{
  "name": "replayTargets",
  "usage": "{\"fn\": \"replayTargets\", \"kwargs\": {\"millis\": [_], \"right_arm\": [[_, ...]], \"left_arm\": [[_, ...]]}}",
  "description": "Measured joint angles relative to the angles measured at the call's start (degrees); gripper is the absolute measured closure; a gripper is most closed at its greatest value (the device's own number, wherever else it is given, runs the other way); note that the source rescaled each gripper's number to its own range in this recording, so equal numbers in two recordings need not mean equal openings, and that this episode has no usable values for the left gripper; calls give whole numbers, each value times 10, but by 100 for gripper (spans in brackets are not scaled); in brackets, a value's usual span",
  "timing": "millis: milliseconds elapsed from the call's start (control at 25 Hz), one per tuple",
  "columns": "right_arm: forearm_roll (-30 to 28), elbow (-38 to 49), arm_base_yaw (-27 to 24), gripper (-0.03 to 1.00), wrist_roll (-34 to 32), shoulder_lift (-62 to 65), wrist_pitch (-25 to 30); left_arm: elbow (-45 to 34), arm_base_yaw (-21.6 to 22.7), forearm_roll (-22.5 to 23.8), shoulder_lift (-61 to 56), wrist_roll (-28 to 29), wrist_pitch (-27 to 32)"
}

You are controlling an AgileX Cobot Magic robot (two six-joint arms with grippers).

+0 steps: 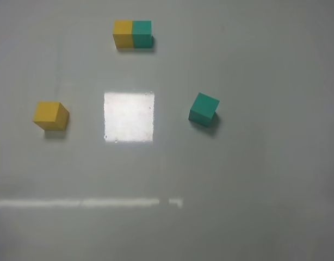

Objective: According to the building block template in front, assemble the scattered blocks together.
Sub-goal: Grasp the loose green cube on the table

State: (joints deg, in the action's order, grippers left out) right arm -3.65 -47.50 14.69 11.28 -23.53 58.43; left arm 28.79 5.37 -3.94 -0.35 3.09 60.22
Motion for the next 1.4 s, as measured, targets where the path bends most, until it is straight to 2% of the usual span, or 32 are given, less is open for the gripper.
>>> {"fn": "replayTargets", "kwargs": {"millis": [240,360,480,640,760,880,1000,1120,1400], "right_arm": [[-94,-81,130,64,39,-138,-3],[-116,-112,180,64,69,-198,-4],[-119,-142,210,64,97,-252,-20],[-120,-177,219,61,118,-315,-55],[-125,-187,223,48,130,-352,-84],[-134,-193,225,23,143,-380,-121],[-145,-208,225,4,144,-409,-137],[-142,-233,226,-2,144,-439,-137],[-96,-298,227,-3,144,-494,-131]], "left_arm": [[0,0,0,0,0,0],[0,0,0,0,0,0],[0,0,0,0,0,0],[0,0,0,0,0,0],[0,0,0,0,0,0],[0,0,0,0,0,0],[0,0,0,0,0,0],[0,0,0,0,0,0],[0,0,0,0,0,0]]}}
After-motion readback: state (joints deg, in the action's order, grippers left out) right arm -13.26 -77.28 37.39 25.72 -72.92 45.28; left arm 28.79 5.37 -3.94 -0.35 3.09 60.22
